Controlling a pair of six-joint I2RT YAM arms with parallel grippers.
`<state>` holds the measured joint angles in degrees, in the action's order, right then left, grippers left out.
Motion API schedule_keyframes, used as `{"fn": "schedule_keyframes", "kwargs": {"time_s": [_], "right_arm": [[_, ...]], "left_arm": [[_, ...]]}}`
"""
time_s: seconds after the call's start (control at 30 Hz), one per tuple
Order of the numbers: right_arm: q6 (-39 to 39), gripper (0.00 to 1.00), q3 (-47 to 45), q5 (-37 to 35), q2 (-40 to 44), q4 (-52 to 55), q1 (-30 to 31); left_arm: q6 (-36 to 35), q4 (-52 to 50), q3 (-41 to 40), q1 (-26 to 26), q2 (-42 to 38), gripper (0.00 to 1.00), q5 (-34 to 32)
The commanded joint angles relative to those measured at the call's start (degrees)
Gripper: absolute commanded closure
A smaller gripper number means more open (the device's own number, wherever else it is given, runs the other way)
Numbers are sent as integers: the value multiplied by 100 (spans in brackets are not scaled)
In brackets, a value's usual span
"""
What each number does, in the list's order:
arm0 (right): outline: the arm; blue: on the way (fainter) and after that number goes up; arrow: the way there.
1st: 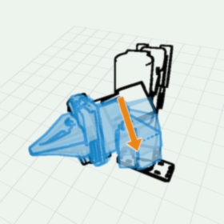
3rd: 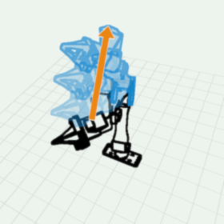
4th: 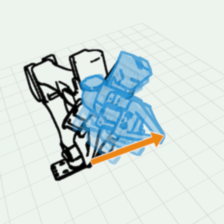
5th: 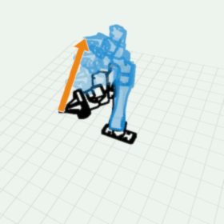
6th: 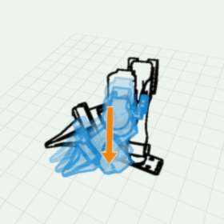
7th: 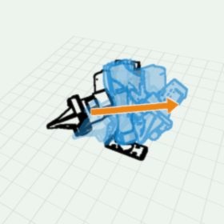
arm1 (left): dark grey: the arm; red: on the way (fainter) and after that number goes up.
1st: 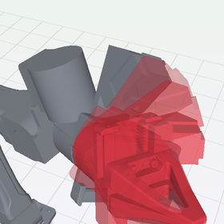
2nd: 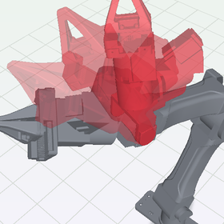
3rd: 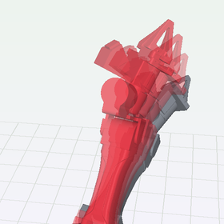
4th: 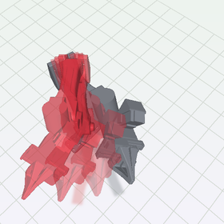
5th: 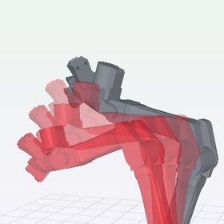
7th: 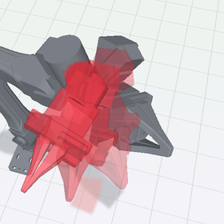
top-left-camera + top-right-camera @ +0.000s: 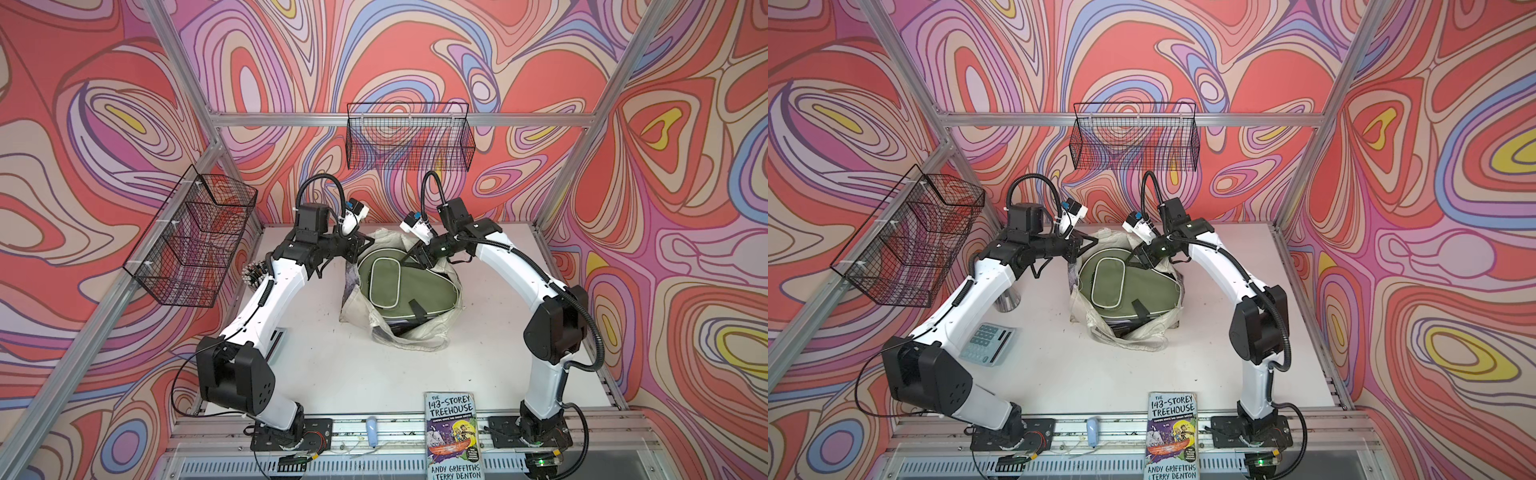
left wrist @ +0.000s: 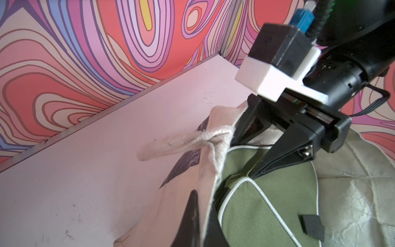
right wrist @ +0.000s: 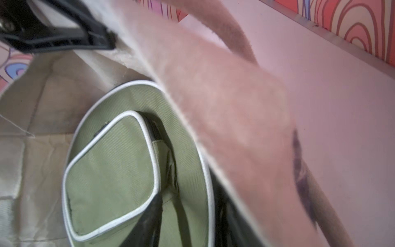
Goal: Remove the ping pong set from the canvas bag
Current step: Pick up the ping pong set from the canvas bag.
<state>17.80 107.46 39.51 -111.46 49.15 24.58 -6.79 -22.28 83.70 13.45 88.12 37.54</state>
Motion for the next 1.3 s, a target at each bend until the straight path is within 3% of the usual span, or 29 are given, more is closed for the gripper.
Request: {"fn": "schedule_keyframes", "kwargs": {"time_s": [0.0, 0.13, 0.17, 0.5, 0.73, 1.0, 1.2, 1.27], "right_arm": [[151, 71, 16, -56, -184, 212, 13], [271, 98, 36, 38, -41, 348, 10], [276, 100, 51, 40, 20, 358, 8], [202, 100, 545, 84, 933, 317, 6], [-311, 100, 382, -444, 1904, -518, 3], [-1124, 100, 451, -2190, 2857, -1524, -138], [-1624, 100, 373, -4643, 3397, -1855, -510], [-1763, 100, 308, -5101, 3500, -1740, -879]], "left_arm": [[62, 615, 270, -1, -121, 100, 407], [71, 631, 270, -1, -113, 100, 412], [66, 633, 270, 1, -102, 100, 408], [202, 652, 26, -1, -270, 100, 172], [292, 669, -179, -3, -304, 100, -3], [365, 845, -317, -1, -314, 100, 13], [501, 1037, -462, -1, -373, 100, 93], [513, 1059, -501, -3, -417, 100, 95]]}}
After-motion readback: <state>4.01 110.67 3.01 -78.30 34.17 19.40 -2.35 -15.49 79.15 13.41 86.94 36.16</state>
